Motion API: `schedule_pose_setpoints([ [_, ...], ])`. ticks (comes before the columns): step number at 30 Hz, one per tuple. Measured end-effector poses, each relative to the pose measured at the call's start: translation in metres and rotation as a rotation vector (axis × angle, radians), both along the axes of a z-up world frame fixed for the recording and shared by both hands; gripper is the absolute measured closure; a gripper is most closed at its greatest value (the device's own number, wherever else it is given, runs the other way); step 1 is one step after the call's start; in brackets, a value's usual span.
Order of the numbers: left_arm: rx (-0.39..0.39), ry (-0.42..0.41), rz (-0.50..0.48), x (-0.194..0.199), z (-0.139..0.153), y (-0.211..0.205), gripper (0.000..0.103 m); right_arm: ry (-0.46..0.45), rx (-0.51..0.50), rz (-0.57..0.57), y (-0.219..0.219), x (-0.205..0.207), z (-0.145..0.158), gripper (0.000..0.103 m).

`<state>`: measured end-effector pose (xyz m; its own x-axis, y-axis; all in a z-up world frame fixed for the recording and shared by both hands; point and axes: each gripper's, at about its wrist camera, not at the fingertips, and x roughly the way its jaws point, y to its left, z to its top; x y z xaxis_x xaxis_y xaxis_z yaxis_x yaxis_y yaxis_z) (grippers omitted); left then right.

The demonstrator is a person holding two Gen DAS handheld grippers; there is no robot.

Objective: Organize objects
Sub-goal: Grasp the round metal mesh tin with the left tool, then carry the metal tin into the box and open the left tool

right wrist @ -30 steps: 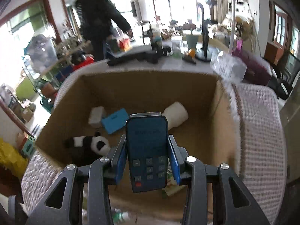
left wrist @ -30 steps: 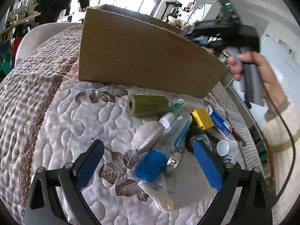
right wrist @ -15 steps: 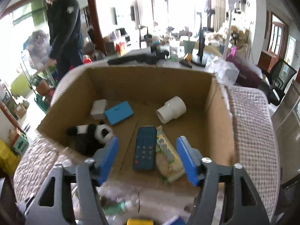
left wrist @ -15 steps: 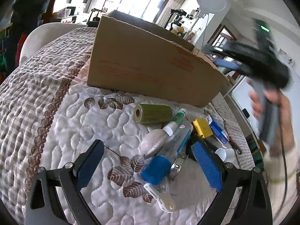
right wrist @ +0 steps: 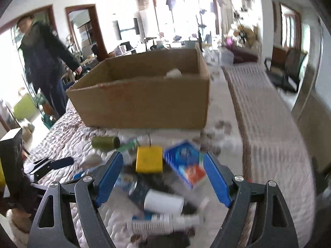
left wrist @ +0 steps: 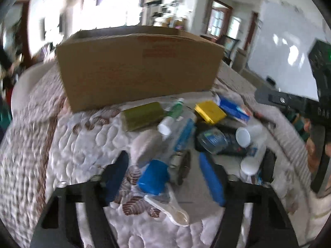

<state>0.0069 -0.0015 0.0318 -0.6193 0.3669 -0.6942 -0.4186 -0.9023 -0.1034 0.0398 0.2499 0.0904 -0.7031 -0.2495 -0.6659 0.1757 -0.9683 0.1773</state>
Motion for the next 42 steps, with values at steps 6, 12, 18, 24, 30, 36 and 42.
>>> schedule_pose_setpoints([
  [6, -0.201, 0.074, -0.013, 0.008, -0.006, 0.026, 0.079, -0.047, -0.131, -0.048, 0.026, 0.006, -0.026, 0.0],
  [12, -0.191, 0.091, -0.01, 0.013, 0.006, 0.023, 0.096, -0.037, -0.118, -0.051, 0.025, 0.008, -0.036, 0.0],
  [18, -0.081, 0.054, -0.01, 0.009, 0.029, 0.015, 0.096, -0.053, -0.164, -0.068, 0.034, 0.01, -0.038, 0.0],
  [24, 0.009, 0.152, 0.029, -0.037, 0.103, 0.005, 0.096, -0.043, -0.186, -0.091, 0.039, 0.013, -0.034, 0.0],
  [30, 0.064, 0.102, 0.208, -0.151, 0.141, 0.0, 0.096, -0.037, -0.135, -0.095, 0.032, 0.013, -0.036, 0.0],
  [36, -0.052, -0.052, 0.354, -0.238, 0.105, 0.014, 0.096, -0.034, -0.082, -0.145, 0.034, 0.01, -0.04, 0.0],
  [42, -0.139, -0.095, 0.389, -0.252, 0.076, 0.018, 0.089, -0.042, -0.081, -0.149, 0.038, 0.006, -0.043, 0.0],
])
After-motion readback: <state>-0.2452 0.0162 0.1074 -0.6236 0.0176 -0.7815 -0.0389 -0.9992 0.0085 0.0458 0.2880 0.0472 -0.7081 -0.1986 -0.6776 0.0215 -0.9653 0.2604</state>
